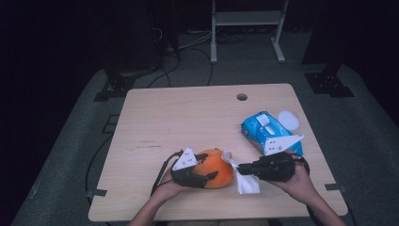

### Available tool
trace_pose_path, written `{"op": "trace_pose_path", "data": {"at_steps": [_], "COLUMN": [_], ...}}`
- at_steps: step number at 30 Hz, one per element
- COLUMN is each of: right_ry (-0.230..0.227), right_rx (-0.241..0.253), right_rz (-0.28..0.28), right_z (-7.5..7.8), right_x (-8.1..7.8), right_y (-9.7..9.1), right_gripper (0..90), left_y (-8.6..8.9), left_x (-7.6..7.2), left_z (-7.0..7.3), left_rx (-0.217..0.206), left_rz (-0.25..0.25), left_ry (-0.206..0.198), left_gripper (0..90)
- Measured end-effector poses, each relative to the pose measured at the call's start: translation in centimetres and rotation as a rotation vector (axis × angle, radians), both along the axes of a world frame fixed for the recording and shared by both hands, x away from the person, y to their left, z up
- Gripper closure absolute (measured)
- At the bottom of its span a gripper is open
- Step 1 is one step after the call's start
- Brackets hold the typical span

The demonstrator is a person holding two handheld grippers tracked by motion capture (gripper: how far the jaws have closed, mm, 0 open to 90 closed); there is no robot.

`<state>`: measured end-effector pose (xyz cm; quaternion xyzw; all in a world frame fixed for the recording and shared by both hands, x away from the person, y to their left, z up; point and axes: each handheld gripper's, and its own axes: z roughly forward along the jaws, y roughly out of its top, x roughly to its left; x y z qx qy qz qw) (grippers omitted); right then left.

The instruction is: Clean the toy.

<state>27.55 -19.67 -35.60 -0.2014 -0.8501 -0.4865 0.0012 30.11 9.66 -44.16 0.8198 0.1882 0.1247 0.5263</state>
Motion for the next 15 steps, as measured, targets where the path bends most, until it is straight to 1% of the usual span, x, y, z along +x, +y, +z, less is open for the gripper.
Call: {"op": "trace_pose_path", "data": {"at_steps": [2,5,7,10,12,15], "right_ry": [-0.014,-0.006,0.001,0.029,0.057,0.053], "right_rx": [-0.016,-0.022,-0.03,-0.029,-0.015,-0.028], "right_rz": [0.009,0.023,0.023,0.013,0.006,-0.015], "right_z": [0.2,0.2,-0.2,-1.0,-1.9,-2.8], "right_x": [-0.1,0.3,1.1,2.6,3.9,5.2], "right_y": [0.4,1.0,1.4,1.8,2.2,2.9], "right_gripper": [87.2,87.0,87.0,86.9,87.0,86.4], "left_y": [0.0,0.0,-0.1,-0.1,-0.2,-0.3], "left_x": [0.0,0.0,-0.1,-0.2,-0.2,-0.3], "left_z": [0.0,0.0,0.0,0.0,0.0,0.0], "left_rx": [0.002,0.001,0.002,0.009,0.013,0.023], "left_rz": [-0.002,-0.002,-0.004,-0.015,-0.022,-0.029], "left_ry": [-0.004,-0.005,-0.006,-0.013,-0.021,-0.029], "left_gripper": [27.6,27.6,27.5,26.6,26.5,26.4]}}
